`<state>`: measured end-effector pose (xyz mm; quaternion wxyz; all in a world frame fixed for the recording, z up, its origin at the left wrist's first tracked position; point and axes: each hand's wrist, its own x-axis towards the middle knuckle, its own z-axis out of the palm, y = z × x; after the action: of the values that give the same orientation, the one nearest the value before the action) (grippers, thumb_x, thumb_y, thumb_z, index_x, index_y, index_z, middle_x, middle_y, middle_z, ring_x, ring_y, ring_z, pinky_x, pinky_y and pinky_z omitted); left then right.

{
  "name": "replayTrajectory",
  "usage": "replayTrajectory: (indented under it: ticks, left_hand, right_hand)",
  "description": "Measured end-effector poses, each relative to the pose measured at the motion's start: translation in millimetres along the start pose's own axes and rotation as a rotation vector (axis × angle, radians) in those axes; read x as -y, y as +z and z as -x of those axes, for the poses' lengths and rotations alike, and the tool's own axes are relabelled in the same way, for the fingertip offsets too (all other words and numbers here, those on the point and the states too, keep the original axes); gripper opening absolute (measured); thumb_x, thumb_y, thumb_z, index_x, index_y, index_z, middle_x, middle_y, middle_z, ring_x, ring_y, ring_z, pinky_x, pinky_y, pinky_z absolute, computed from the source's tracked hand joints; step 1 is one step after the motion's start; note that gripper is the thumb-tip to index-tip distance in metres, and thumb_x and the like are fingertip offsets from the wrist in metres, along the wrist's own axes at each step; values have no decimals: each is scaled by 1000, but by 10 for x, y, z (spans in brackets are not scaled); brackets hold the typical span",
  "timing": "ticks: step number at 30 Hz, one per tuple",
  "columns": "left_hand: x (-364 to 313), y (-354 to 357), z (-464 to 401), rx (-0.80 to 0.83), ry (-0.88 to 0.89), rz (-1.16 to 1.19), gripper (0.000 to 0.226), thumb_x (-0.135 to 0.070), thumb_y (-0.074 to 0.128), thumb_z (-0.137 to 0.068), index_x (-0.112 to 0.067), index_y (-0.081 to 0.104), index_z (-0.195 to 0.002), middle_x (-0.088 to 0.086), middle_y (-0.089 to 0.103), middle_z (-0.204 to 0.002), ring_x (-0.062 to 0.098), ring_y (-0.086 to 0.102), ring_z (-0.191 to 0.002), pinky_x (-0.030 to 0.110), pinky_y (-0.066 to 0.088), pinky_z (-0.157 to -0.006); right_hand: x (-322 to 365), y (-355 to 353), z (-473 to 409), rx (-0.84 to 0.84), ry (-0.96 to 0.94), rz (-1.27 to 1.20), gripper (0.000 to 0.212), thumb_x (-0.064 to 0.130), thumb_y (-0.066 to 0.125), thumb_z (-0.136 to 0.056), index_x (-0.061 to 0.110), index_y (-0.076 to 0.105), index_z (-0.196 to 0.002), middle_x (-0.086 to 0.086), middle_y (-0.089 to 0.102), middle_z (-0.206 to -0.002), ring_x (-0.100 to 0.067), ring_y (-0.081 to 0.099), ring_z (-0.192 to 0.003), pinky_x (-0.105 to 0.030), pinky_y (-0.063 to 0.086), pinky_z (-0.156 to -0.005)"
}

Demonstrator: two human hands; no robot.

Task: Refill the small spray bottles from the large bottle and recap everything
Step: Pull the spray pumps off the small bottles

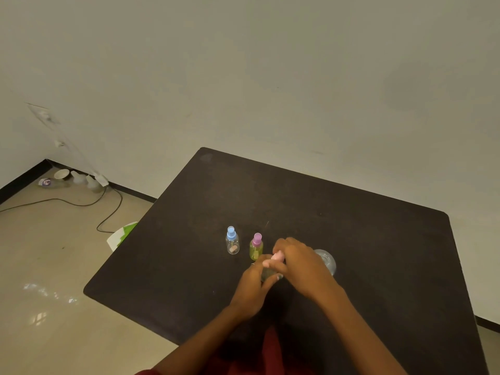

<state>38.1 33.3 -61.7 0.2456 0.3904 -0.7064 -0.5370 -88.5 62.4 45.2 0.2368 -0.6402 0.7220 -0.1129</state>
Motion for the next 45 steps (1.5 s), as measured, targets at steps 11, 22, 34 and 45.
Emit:
replayTrajectory:
  ticks: [11, 22, 34, 45]
  left_hand:
    - [32, 36, -9, 14, -29, -8, 32, -18, 59, -89, -25, 52, -120, -8, 63, -115, 6, 59, -110, 39, 49, -96]
    - [11, 83, -49, 29, -25, 6, 31, -14, 59, -90, -29, 51, -116, -5, 64, -114, 5, 60, -107, 33, 50, -95]
    - [85, 109, -113, 43, -23, -46, 27, -19, 59, -89, -26, 52, -115, -8, 62, -106, 4, 59, -98, 25, 49, -87]
    - [191, 213, -197, 26, -114, -389, 47, -42, 52, -91, -26, 39, -132, -4, 36, -129, 13, 34, -116, 25, 38, -93]
  right_hand:
    - [-122, 73, -61, 7, 53, 61, 19, 26, 59, -89, 17, 61, -106, -2, 61, -106, -15, 58, -93, -30, 50, -82]
    - [-142, 128, -49, 30, 78, -76, 21, 16, 62, -87, 20, 63, -107, 0, 56, -108, -14, 57, -94, -25, 48, -78]
    - [-230, 11, 71, -94, 157, -153, 22, 11, 59, -88, 24, 64, -106, 4, 60, -106, -8, 56, -91, -17, 46, -76]
    - [-455, -414, 230, -175, 225, -317, 25, 2, 60, -85, 26, 68, -88, 6, 63, -98, -1, 56, -80, -8, 42, -61]
